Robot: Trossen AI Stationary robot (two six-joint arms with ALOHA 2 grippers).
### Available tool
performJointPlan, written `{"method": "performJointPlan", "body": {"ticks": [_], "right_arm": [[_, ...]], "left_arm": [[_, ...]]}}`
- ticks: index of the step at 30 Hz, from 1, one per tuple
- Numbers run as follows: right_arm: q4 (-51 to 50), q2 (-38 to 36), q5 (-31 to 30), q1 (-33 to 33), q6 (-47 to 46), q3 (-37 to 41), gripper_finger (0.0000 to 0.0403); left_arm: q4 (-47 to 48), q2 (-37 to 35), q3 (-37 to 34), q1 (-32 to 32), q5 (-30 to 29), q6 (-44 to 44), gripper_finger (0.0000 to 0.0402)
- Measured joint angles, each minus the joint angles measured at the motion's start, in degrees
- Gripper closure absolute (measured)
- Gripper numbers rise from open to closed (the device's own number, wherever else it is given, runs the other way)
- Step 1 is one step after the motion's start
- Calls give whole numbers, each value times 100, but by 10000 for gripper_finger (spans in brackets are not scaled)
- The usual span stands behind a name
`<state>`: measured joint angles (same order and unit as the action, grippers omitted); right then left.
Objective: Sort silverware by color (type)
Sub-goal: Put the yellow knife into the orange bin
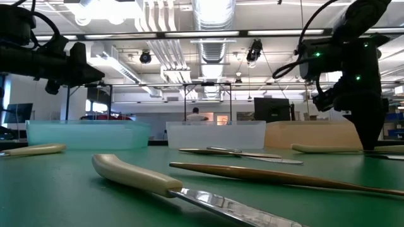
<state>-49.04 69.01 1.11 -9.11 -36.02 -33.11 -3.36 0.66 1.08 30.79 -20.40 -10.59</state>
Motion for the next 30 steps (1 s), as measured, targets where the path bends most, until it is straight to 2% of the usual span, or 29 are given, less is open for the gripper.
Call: {"method": "performJointPlan", "body": {"ticks": [3,8,12,16,21,23,30], "right_arm": [[-343,-472,-50,-10,0,-182,378],[-584,-1144,260,-4,371,-376,378],[-712,-1611,96,-4,693,-659,378],[-635,-1884,-606,-6,982,-1171,378],[-625,-1810,-2105,-174,1672,-1924,378],[-629,-1667,-2509,-361,2164,-2154,378],[-770,-918,-2643,-1251,3499,-2496,378]], "left_arm": [[1,-1,1,1,0,0,326],[0,0,2,2,0,0,326],[0,0,0,0,-2,0,326],[2,0,2,0,0,0,326],[2,0,1,2,0,0,326],[0,-1,1,2,0,0,326],[1,0,1,2,0,0,326]]}}
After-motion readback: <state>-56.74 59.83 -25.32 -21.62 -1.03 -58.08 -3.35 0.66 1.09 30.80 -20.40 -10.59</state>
